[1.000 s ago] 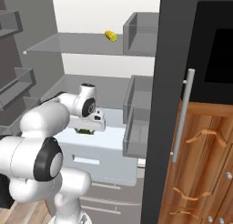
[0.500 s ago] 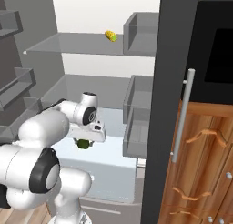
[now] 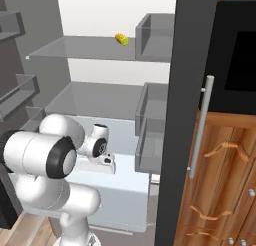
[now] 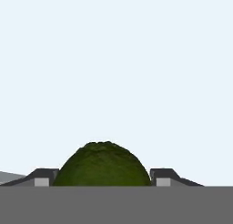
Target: Place the lime and avocado inside the fridge drawer. Close the drawer after placing the vegetables.
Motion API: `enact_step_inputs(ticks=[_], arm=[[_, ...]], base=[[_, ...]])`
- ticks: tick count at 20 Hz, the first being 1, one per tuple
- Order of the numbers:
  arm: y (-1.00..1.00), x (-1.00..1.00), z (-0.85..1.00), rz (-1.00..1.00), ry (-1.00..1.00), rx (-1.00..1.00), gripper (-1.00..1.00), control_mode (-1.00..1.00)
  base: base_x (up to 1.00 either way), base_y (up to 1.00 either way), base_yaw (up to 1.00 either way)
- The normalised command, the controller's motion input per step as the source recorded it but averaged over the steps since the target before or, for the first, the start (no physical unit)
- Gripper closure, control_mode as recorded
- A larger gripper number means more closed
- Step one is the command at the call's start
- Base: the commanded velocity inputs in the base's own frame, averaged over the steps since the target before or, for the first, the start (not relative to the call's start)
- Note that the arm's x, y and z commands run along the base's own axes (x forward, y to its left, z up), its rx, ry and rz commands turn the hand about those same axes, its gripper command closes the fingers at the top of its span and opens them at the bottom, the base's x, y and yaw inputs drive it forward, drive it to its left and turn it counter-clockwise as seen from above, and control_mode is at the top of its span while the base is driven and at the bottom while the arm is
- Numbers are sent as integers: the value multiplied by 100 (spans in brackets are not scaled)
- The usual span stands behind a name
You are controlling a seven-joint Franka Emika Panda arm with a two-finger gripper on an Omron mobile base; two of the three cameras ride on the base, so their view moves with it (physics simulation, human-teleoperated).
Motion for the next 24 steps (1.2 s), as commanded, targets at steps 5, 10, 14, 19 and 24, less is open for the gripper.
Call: enact_step_inputs(ticks=[5, 10, 14, 19, 24], arm=[[-6, -13, 36, -6, -3, -1, -100, -100], [0, -46, 100, -5, -17, -3, -100, -100], [0, -68, 100, -4, -25, -1, -100, -100], [0, -69, 69, -2, -30, -1, -100, -100], [1, -16, -2, 0, -1, 0, -100, -100]], base=[[0, 0, 0], [0, 0, 0], [0, 0, 0], [0, 0, 0], [0, 0, 0]])
